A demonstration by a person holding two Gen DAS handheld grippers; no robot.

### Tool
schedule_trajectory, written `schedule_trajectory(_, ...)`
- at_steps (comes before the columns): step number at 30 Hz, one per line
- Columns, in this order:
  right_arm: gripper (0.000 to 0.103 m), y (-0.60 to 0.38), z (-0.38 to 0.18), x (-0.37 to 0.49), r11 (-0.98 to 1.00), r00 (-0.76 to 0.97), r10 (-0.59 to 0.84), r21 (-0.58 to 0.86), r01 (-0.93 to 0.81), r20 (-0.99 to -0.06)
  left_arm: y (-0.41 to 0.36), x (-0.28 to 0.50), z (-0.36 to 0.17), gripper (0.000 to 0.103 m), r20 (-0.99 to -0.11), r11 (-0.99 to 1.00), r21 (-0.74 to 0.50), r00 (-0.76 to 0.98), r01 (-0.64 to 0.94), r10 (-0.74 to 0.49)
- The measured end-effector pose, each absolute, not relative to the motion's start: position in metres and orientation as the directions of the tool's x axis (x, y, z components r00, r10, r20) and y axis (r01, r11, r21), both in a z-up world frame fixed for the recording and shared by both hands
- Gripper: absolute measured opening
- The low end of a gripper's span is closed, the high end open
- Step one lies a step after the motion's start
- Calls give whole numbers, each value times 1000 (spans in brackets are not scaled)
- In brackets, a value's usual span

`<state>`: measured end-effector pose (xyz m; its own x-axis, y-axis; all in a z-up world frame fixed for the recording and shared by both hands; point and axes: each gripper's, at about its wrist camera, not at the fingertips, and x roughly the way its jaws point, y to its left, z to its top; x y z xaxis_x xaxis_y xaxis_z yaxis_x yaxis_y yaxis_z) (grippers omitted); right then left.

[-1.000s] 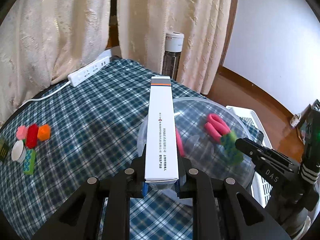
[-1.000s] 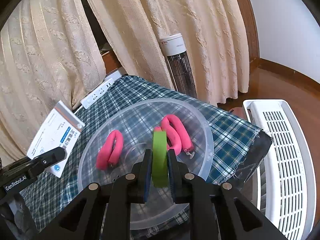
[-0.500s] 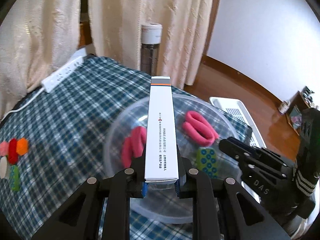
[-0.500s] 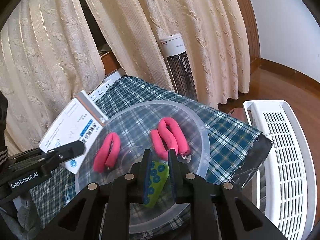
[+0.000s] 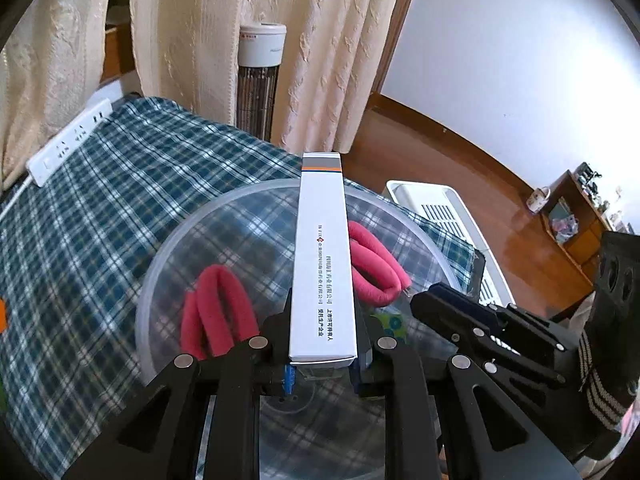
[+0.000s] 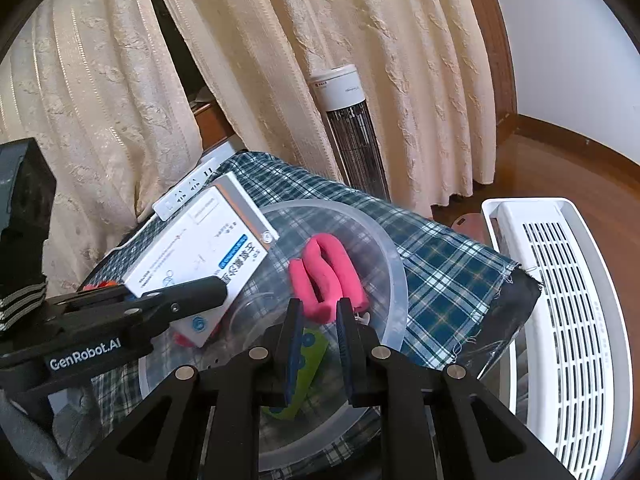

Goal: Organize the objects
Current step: 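Lower the medicine box and green brick into the bowl and open both tools, then move both tools back toward the white plate and remaining bricks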

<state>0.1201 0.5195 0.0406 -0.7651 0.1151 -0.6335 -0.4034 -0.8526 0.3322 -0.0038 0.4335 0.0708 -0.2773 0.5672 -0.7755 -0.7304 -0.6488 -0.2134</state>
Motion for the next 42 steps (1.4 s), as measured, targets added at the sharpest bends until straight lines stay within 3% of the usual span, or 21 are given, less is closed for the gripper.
schedule_trajectory(2,19,520,40,119,-853,-764,113,333,-403,-635,435,-7,69,25,-778,-645,-239,-255,-725,575)
schedule_trajectory(4,19,520,40,118,-853,-764,112,333,-402,-636,434,-10,68,35,-779,-650,-257,-244,-716,577)
schedule_trajectory(6,19,521,40,118,-853,-764,111,333,-402,-636,432,-12,67,55,-778,-664,-255,-259,-703,572)
schedule_trajectory(7,19,521,40,118,-853,-764,111,334,-402,-636,430,-12,68,58,-775,-673,-249,-273,-697,570)
schedule_trajectory(21,19,513,44,117,-860,-769,100,334,-386,-632,397,-10,80,61,-746,-760,-100,-457,-642,484)
schedule_trajectory(24,27,510,46,116,-861,-773,99,335,-382,-627,390,-11,78,61,-749,-771,-109,-457,-628,479)
schedule_trajectory(29,48,506,50,116,-856,-778,91,351,-380,-621,377,-11,78,63,-747,-797,-92,-487,-597,452)
schedule_trajectory(32,50,502,52,115,-859,-781,91,349,-375,-618,366,-14,78,70,-746,-814,-95,-501,-573,439)
schedule_trajectory(42,53,476,65,108,-881,-803,62,346,-324,-593,320,-21,80,70,-741,-864,-101,-542,-493,396)
